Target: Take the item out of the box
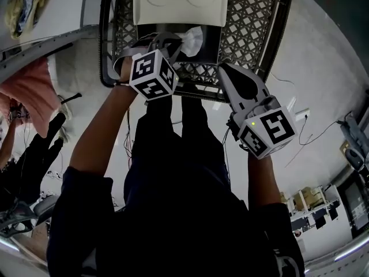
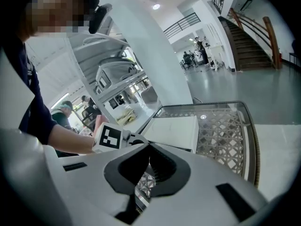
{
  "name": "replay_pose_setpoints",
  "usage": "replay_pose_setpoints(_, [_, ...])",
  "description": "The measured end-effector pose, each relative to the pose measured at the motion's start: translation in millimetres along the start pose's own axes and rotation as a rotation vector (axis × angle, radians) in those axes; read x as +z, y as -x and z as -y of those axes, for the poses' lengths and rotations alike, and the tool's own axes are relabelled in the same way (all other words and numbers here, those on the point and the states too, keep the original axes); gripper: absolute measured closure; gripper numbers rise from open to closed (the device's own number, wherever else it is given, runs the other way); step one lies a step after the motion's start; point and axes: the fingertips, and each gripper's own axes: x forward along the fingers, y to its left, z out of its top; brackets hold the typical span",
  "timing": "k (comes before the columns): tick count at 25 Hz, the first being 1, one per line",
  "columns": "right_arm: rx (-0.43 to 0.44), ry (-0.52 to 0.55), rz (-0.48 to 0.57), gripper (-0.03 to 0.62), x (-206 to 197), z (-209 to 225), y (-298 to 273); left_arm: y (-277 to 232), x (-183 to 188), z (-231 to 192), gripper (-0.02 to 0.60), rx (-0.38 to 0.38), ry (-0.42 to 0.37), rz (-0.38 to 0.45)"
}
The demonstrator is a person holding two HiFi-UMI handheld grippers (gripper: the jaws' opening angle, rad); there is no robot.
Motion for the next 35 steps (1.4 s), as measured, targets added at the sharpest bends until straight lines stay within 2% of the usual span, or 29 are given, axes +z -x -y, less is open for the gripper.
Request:
replay_pose_setpoints(5, [0.004, 0.045, 0.048, 0.569, 31.4, -24.1, 17.3, 61.5, 30.7, -8.5, 0.569, 0.058, 0.047, 0.097])
replay_pose_setpoints(16, [0.034, 0.096, 0.175, 0.569, 97.1, -56.3, 46.9, 171.3, 91.2, -37.9, 0.568, 0.239, 0.038, 0.242])
replay_pose_setpoints(27, [0.034, 0.206, 0.284, 0.569, 146.0, -104.0, 90.6, 268.5, 126.1, -39.3, 0.568, 0.364, 0.013, 0.337])
replay_pose_setpoints(35, [0.043, 0.274, 0.339, 0.569, 161.5, -139.2, 110.8, 321.2, 141.0, -35.2, 0.568, 0.444, 0.002, 0.404])
